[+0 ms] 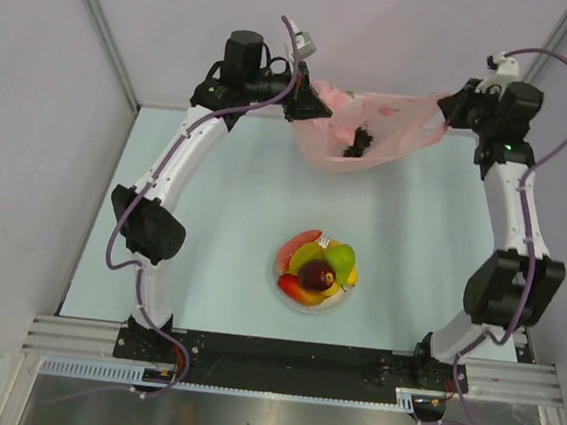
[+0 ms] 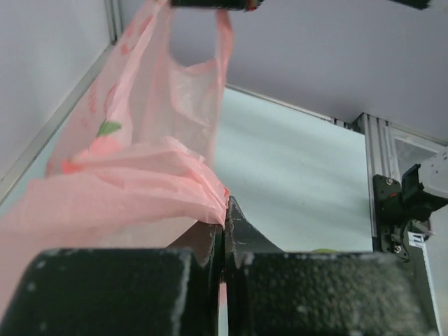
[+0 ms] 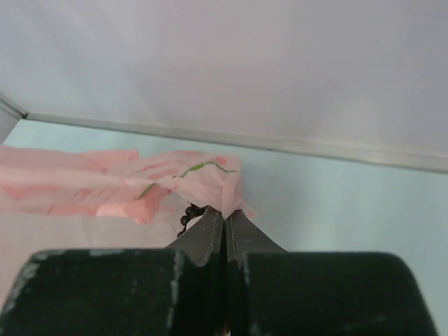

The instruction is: Take the fake fruits out of the plastic bag

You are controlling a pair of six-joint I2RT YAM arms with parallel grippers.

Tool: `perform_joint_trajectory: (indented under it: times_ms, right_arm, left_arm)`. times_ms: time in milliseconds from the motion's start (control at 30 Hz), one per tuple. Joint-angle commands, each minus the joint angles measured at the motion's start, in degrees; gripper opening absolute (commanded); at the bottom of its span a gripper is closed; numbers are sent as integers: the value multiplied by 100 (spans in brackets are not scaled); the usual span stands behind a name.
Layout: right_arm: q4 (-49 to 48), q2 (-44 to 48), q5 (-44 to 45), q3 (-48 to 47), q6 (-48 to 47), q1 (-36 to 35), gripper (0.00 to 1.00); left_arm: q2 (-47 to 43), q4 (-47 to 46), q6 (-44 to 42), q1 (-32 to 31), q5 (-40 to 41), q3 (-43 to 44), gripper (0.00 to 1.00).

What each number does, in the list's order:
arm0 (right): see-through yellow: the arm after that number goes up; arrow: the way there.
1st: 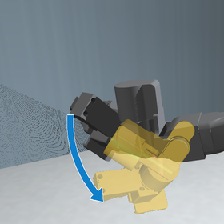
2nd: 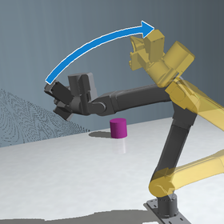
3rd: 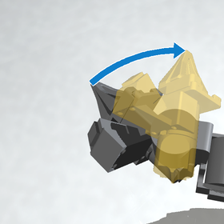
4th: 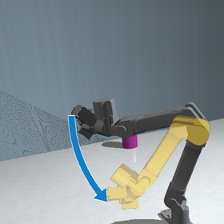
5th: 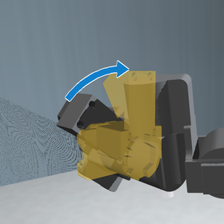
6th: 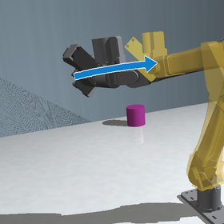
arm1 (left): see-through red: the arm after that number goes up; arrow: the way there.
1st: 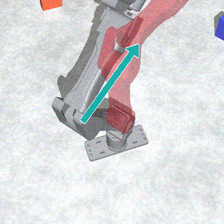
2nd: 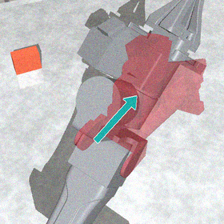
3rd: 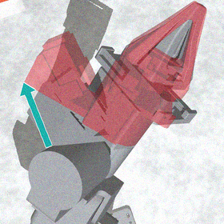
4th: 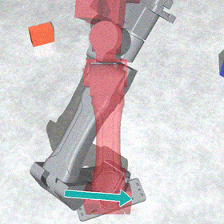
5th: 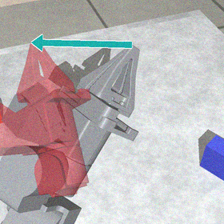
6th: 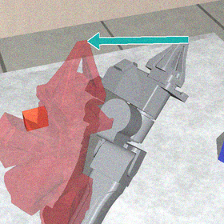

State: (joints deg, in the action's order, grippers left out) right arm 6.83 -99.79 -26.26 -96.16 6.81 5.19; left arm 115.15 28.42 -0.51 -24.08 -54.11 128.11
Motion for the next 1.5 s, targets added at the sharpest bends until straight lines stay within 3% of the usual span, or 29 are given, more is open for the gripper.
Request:
perform_joint_trajectory:
  times_ms: [0,133,200,233,300,367,400,433,467,533,667,800,933,1000,1233,1367,1467]
  right_arm:
    - [605,1791,-503,955,-609,236,0]
    - [1934,2830,-450,2860,-1093,429,0]
    - [2375,3314,-424,3251,-1243,570,3]
    - [2384,3473,-406,3531,-1261,658,13]
    - [2122,3632,-476,3587,-1322,694,45]
    - [1388,3852,-686,3543,-1157,694,63]
    - [1052,3931,-748,3525,-1051,676,89]
    - [718,4036,-775,3516,-963,624,99]
    - [149,4063,-836,3447,-945,441,100]
    - [-67,4029,-819,3245,-1180,63,100]
    - [300,3687,-740,2761,-1866,-1141,100]
    - [644,3335,-644,2708,-2157,-1836,80]
    - [399,3150,-521,2708,-2183,-1899,71]
    - [188,3080,-284,2708,-2350,-1934,62]
    - [1345,2405,-397,2699,-3185,-1592,41]
    - [1514,1832,-248,2699,-3369,-1372,24]
    - [1287,1332,50,2699,-3458,-1319,23]
  left_arm:
    - [-598,-417,438,-53,-653,-556,0]
    - [-1047,-583,316,-158,-820,-1709,0]
    - [-1223,-593,289,-185,-847,-2184,0]
    - [-1249,-601,297,-229,-847,-2299,0]
    - [-1241,-610,297,-273,-865,-2449,0]
    - [-1206,-671,403,-343,-873,-2414,0]
    - [-1145,-724,507,-387,-865,-2388,0]
    - [-1101,-768,552,-413,-882,-2335,0]
    - [-1048,-777,587,-440,-874,-2213,0]
    - [-977,-855,710,-510,-873,-2133,0]
    - [-942,-971,798,-616,-760,-1975,0]
    - [-959,-971,825,-625,-671,-1887,0]
    - [-1056,-892,772,-625,-627,-1939,0]
    - [-1144,-909,763,-625,-601,-2009,0]
    - [-1434,-821,649,-625,-495,-2177,0]
    - [-1566,-891,719,-625,-540,-2159,0]
    - [-1610,-1023,807,-642,-645,-2142,0]
